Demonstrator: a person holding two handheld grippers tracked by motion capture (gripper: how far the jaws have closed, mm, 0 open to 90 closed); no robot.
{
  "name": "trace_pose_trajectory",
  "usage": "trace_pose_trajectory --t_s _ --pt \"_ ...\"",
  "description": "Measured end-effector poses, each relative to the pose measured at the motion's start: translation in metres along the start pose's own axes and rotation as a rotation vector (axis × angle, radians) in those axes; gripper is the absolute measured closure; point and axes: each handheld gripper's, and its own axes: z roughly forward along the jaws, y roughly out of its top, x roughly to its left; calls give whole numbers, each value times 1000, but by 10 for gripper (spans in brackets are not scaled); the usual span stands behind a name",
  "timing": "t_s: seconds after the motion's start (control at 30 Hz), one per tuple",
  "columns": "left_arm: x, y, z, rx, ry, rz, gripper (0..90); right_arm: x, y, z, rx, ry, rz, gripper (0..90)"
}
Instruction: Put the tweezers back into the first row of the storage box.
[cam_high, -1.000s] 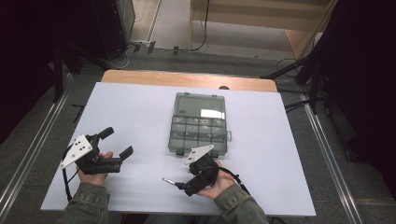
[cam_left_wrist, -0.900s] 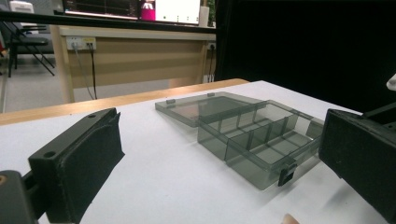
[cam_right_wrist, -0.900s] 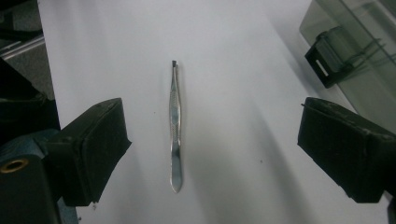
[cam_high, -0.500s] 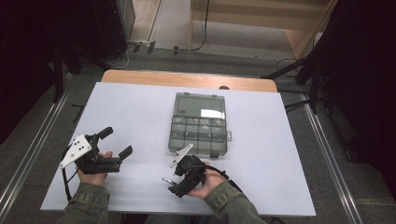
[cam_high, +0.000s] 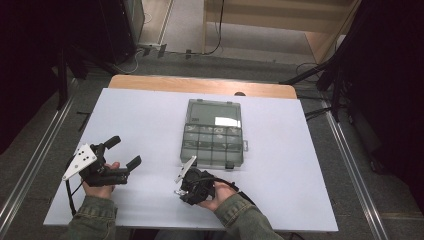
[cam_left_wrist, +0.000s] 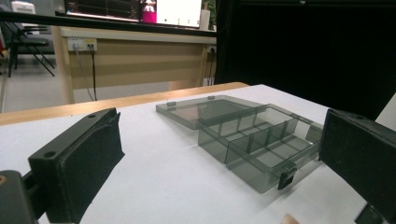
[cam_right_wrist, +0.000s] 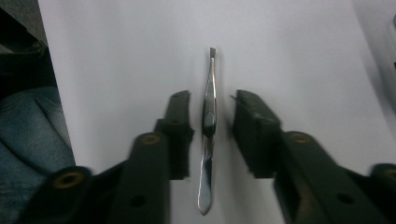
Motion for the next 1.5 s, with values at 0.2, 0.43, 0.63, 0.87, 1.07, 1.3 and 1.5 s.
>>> trace_pose_trajectory --t_s 0.2,0.43,0.63,0.87,1.07,1.3,1.5 --pt "0 0 0 0 0 -2 0 4 2 0 20 -54 -15 857" --pt "0 0 0 1 -1 -3 0 3 0 -1 30 -17 -25 858" --pt "0 0 0 2 -1 -2 0 1 -2 -5 30 -11 -12 859" --pt "0 0 1 4 -3 -2 0 -1 -6 -17 -9 -23 -13 869" --pt "0 -1 0 5 -1 -3 0 -4 -8 -20 -20 -23 -26 870" --pt "0 -1 1 5 -4 -4 0 -4 -10 -28 -26 -40 0 870" --pt "0 -1 1 7 -2 -3 0 -9 -11 -36 -41 -55 -15 871"
